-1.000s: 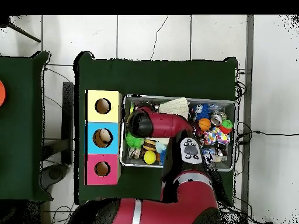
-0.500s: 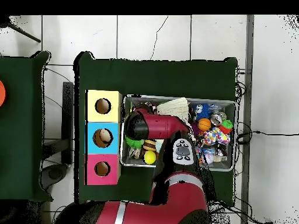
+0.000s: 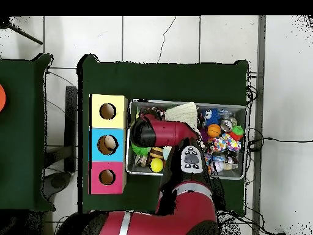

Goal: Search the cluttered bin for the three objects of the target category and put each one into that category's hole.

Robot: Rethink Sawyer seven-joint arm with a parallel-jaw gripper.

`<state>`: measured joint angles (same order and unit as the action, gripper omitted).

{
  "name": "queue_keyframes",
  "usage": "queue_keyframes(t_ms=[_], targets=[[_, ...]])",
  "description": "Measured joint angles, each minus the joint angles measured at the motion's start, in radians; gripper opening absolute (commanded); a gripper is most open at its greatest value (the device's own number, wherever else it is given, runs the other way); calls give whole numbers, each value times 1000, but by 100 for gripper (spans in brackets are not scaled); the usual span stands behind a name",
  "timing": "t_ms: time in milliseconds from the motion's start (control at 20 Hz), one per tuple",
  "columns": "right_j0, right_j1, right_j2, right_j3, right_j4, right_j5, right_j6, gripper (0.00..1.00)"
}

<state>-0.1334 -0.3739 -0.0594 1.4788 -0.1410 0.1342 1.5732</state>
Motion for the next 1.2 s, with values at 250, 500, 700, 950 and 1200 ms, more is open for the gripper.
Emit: queue_keyframes(t_ms=[250,500,700,950,1200], targets=[[4,1,-12,1,1,0,0,0],[9,-12,-18,18,1,0,0,0],[8,-57,-15,57,3,0,0,0],[8,-113,-10,92,11,0,0,0],[9,-177,2,122,16,0,0,0]])
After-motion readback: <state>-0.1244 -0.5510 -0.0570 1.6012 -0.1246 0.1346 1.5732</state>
